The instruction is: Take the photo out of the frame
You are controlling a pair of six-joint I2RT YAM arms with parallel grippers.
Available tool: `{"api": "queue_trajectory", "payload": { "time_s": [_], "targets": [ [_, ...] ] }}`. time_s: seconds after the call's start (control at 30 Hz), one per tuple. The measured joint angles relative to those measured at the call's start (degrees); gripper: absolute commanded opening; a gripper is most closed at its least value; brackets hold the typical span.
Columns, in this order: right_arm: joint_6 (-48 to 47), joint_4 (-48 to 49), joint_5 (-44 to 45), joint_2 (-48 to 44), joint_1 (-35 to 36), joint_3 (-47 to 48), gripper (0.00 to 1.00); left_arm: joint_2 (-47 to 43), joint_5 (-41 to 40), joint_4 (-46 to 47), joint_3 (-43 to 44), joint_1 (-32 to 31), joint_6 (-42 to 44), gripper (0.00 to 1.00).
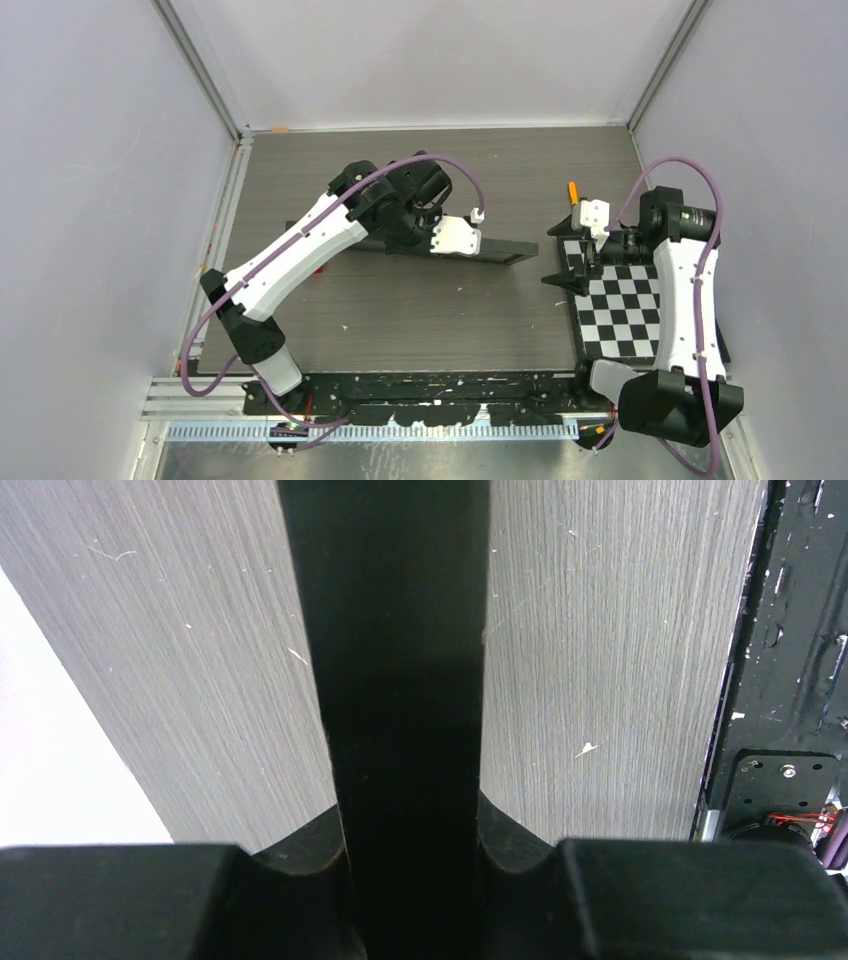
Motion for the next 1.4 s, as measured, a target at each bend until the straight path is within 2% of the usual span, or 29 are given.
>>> {"api": "queue_trajectory", "payload": {
  "time_s": [0.13,0.3,0.57,0.67,0.83,0.9,0.97,1.0,1.07,1.13,1.3,1.4],
  "targets": [
    [9.99,3.19,-0.44,-2.89,4.50,0.74,0.99,0.07,0.31,0.00,0.13,0.17,0.20,0.00],
    [32.76,23.41,1.75,-9.11,11.72,-3.72,0.99,0.57,0.74,0.00,0.83,0.39,0.26,0.00],
    [49.42,42.84,5.31,-9.88,19.12,-9.46,0.84,2.10,2.10,0.17,2.69,0.42,0.52,0.00],
    [52.72,47.63,6.16,-9.68,20.59,-11.87,0.69,2.14,2.45,0.20,2.69,0.55,0.68,0.00],
    [55.04,49.90,5.90,-9.11,22.16,-12.09,0.32,2.47,3.82,1.20,3.21,1.70,0.83,0.00],
    [52.48,51.93,6.12,-9.22,22.43,-12.20,0.17,2.67,3.89,1.73,3.76,2.23,0.72,0.02],
    [48.98,54.86,5.84,-9.66,22.64,-12.22,0.05,2.67,2.95,3.08,4.79,3.02,0.81,0.12],
    [49.57,54.36,5.33,-9.92,22.88,-12.17,0.02,2.64,3.58,2.95,5.18,3.41,1.09,0.22],
    [50.03,53.96,5.55,-9.81,23.02,-12.11,0.01,2.62,3.69,2.38,5.20,3.26,0.68,0.43],
    [50.42,53.59,5.53,-9.18,22.88,-11.45,0.01,2.62,4.17,2.71,5.31,3.26,-0.37,0.59],
    [53.57,52.24,6.29,-5.44,22.80,-7.89,0.01,2.62,5.16,5.09,5.95,4.22,-4.63,0.85],
    [56.50,51.63,6.69,-2.78,22.47,-5.60,0.01,2.23,4.50,8.92,6.01,5.46,-7.32,0.96]
  ]
}}
